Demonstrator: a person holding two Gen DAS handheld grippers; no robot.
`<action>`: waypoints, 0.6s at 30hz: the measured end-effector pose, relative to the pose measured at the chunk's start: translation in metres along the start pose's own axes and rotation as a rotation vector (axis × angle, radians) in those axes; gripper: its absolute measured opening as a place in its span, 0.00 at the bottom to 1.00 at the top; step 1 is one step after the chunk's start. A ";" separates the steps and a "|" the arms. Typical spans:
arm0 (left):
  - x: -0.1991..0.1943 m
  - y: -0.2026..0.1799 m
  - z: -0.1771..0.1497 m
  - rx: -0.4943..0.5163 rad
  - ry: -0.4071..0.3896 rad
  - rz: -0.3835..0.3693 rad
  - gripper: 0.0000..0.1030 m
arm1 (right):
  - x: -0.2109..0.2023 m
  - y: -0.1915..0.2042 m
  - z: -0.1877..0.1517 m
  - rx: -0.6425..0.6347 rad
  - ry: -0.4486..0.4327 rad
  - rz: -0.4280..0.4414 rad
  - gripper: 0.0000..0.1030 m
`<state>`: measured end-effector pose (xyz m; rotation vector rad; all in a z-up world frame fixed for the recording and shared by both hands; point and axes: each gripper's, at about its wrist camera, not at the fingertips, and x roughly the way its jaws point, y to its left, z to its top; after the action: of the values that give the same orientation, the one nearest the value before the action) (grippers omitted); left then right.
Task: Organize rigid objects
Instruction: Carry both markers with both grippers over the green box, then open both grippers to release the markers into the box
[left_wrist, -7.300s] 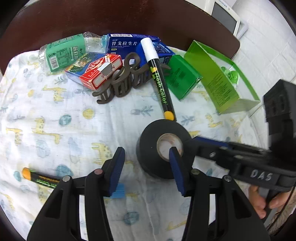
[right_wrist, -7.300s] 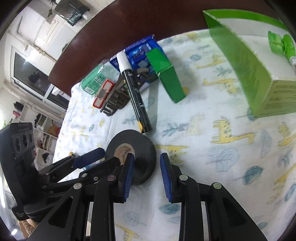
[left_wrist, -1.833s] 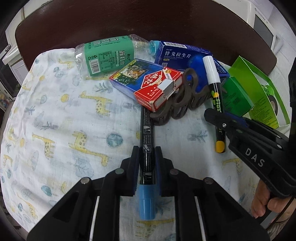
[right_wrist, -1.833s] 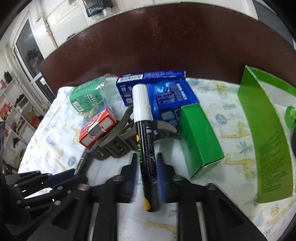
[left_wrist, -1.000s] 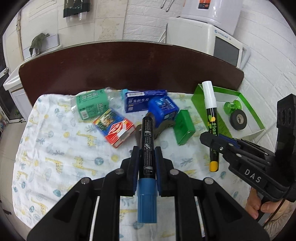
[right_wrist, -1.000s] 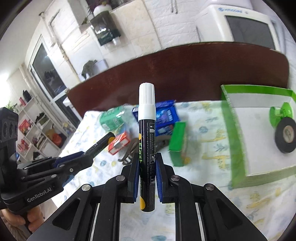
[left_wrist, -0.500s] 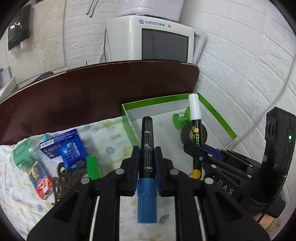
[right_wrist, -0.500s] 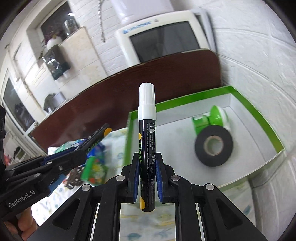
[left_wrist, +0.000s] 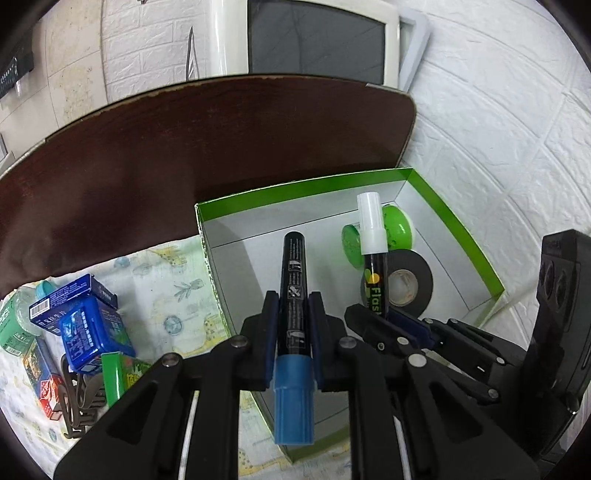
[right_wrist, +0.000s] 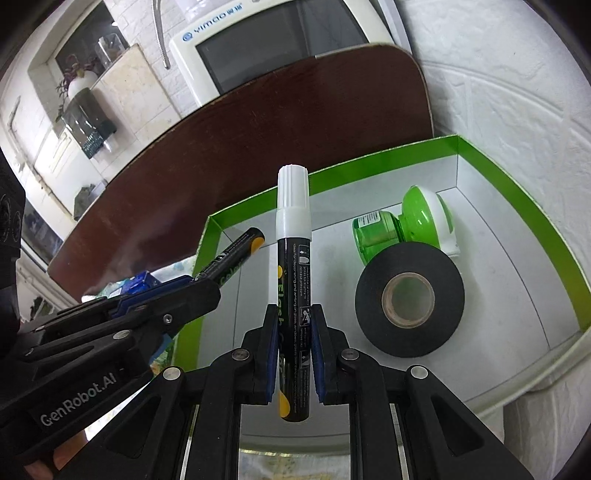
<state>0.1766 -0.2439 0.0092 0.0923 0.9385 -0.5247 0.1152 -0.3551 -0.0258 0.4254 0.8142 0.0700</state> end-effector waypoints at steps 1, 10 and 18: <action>0.004 0.001 0.001 -0.009 0.007 0.002 0.14 | 0.003 -0.001 0.000 0.002 0.006 0.000 0.17; 0.024 0.003 0.004 -0.034 0.042 -0.007 0.14 | 0.023 -0.002 0.007 0.001 0.041 -0.010 0.17; 0.026 0.010 0.003 -0.056 0.049 -0.027 0.14 | 0.028 0.000 0.007 -0.003 0.046 -0.030 0.17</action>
<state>0.1960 -0.2467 -0.0106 0.0423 1.0026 -0.5227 0.1394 -0.3513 -0.0405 0.4102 0.8652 0.0534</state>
